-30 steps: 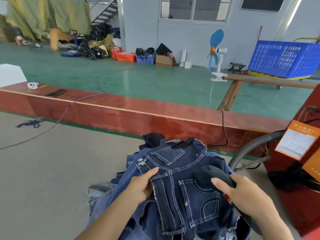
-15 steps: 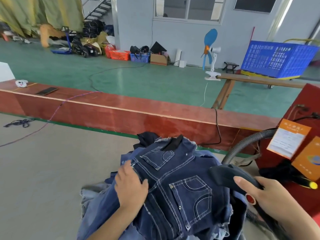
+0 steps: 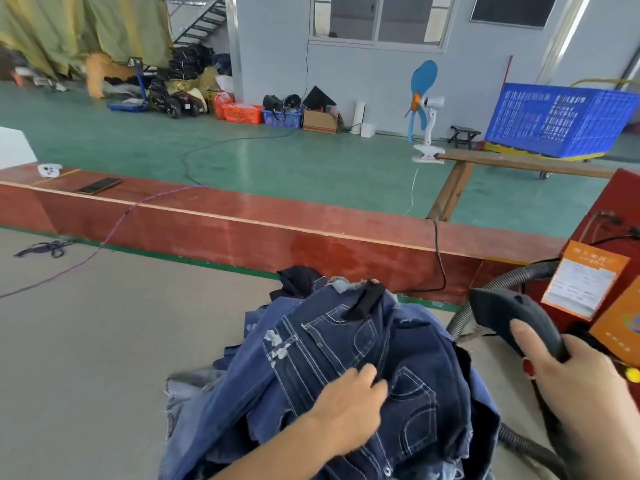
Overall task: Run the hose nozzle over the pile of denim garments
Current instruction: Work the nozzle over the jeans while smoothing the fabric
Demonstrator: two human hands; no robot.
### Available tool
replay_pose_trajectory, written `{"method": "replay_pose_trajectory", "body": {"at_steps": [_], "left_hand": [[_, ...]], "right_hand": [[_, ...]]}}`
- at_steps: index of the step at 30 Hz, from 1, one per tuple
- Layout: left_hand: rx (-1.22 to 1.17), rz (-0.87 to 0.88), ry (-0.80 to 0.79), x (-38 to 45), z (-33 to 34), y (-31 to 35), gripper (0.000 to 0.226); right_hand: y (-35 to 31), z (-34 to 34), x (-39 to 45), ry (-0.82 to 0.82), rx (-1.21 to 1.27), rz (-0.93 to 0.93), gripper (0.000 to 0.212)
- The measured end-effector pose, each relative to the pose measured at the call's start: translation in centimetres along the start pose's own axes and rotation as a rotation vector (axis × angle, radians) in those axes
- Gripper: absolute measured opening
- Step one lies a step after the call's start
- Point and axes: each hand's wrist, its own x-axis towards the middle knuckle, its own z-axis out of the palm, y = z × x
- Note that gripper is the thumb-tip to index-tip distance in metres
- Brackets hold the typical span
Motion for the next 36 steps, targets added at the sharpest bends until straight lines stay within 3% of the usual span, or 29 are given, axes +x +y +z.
{"method": "replay_pose_trajectory", "body": {"at_steps": [3,5,7,9,11,14,17,21,23,27,28,30,32,34,36], "left_hand": [[-0.027,0.018,-0.104,-0.3,0.4,0.9,0.069],[-0.110,-0.013,-0.102,-0.3,0.2,0.3,0.074],[-0.285,-0.014,0.092,-0.5,0.0,-1.0,0.056],[-0.369,-0.089,0.425,-0.5,-0.1,-3.5,0.038],[-0.277,-0.353,0.635,0.2,-0.1,-7.1,0.023],[-0.370,-0.836,0.519,1.2,-0.3,-12.0,0.048],[-0.614,-0.947,0.359,1.8,0.3,-14.9,0.060],[-0.970,-0.820,0.468,1.9,0.1,-15.9,0.037],[-1.026,-0.763,0.511,1.8,-1.0,-15.7,0.028],[-0.932,-0.628,0.721,0.5,-3.7,-15.7,0.023],[-0.875,-0.644,0.721,0.2,-3.9,-15.6,0.023],[-0.604,-0.778,0.575,-0.4,-3.6,-14.8,0.022],[-0.333,-0.835,0.544,-0.5,-2.6,-12.9,0.036],[-0.387,-0.500,0.618,-0.2,-1.2,-9.8,0.057],[-0.336,-0.075,0.366,-0.1,0.7,-7.0,0.077]], "right_hand": [[-1.0,1.7,-0.8,-0.152,-0.056,-0.100,0.055],[-1.5,3.2,-1.5,-0.276,-0.078,-0.175,0.054],[-2.1,4.7,-2.0,-0.390,-0.174,-0.224,0.054],[-2.3,6.0,-2.0,-0.449,-0.267,-0.241,0.052],[-2.0,6.8,-1.7,-0.439,-0.332,-0.216,0.050],[-1.1,6.6,-0.8,-0.406,-0.349,-0.112,0.050],[-0.1,5.8,0.0,-0.410,-0.280,-0.048,0.050],[0.4,4.9,0.2,-0.398,-0.216,-0.041,0.049],[0.4,4.3,0.3,-0.386,-0.180,-0.018,0.048],[0.6,3.2,0.3,-0.356,-0.125,0.014,0.048],[0.6,2.9,0.4,-0.341,-0.105,0.016,0.048],[0.5,2.3,0.4,-0.320,-0.049,0.012,0.047],[0.3,1.8,0.2,-0.325,-0.015,0.010,0.048],[0.4,1.6,0.1,-0.339,-0.016,0.008,0.048],[0.7,1.6,0.1,-0.345,-0.017,0.030,0.047]]}}
